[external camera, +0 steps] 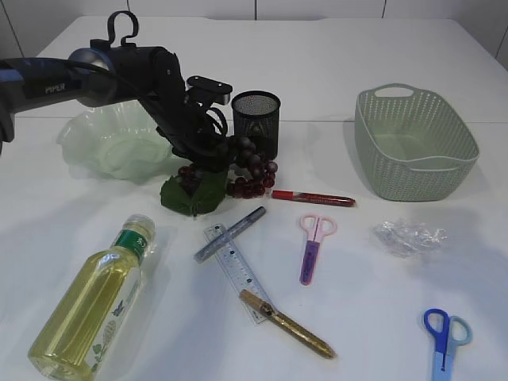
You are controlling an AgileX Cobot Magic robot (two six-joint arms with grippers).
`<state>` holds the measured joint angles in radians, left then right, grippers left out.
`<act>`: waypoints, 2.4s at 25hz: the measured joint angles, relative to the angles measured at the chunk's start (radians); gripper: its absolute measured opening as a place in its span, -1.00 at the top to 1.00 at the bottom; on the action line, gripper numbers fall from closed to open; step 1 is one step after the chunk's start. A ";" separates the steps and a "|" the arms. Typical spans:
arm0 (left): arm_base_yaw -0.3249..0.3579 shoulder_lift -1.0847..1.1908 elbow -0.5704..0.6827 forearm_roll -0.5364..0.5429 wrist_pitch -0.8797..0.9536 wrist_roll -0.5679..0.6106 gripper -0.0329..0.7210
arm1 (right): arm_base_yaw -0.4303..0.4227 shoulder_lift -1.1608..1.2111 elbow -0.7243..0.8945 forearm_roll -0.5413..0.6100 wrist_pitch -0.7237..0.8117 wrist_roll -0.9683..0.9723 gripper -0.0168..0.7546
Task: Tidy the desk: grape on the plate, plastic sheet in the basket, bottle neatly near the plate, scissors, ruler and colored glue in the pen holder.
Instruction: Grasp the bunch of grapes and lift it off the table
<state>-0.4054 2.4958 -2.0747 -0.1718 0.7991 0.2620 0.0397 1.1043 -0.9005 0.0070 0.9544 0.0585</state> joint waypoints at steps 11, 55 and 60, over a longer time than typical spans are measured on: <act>0.000 -0.002 -0.002 0.000 0.019 0.000 0.45 | 0.000 0.000 0.000 0.000 0.000 -0.002 -0.28; 0.101 -0.505 0.002 0.043 0.240 -0.074 0.51 | 0.000 0.000 0.000 0.000 0.001 -0.004 -0.27; 0.194 -0.509 0.002 0.049 0.199 -0.094 0.51 | 0.000 0.000 0.000 0.000 0.001 -0.004 -0.27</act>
<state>-0.2112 1.9871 -2.0726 -0.1227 0.9978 0.1683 0.0397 1.1043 -0.9005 0.0070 0.9551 0.0548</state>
